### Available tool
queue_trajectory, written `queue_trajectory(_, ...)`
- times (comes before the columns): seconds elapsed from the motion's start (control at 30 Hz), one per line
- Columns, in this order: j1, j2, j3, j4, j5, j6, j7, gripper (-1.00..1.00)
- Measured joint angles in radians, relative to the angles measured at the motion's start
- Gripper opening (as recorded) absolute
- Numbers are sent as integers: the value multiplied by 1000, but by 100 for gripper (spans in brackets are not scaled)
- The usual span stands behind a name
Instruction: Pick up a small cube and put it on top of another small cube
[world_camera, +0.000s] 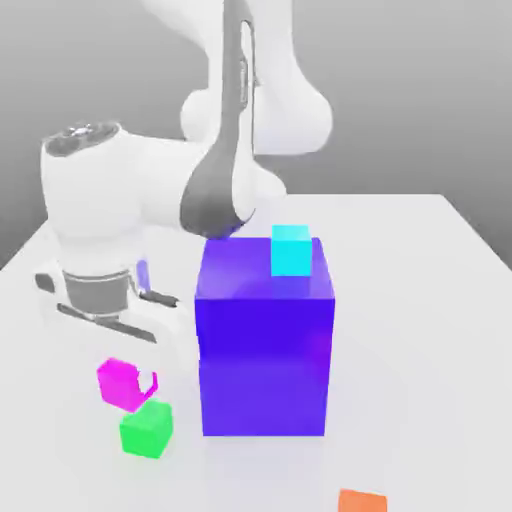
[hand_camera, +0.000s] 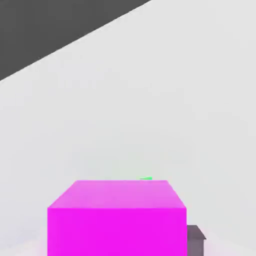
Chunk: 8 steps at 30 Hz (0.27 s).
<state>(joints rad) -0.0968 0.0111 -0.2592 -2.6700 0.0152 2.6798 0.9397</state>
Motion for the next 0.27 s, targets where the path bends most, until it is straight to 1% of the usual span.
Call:
queue_trajectory(0.07, 4, 52, 7, -7, 28, 57, -12, -100)
queue_trajectory(0.13, -8, 121, 30, -5, 77, 122, -46, -100)
queue_trajectory(0.17, -18, 152, 45, -3, 100, 151, -62, 100)
queue_trajectory(0.27, -18, 152, 45, -3, 100, 151, -62, 100)
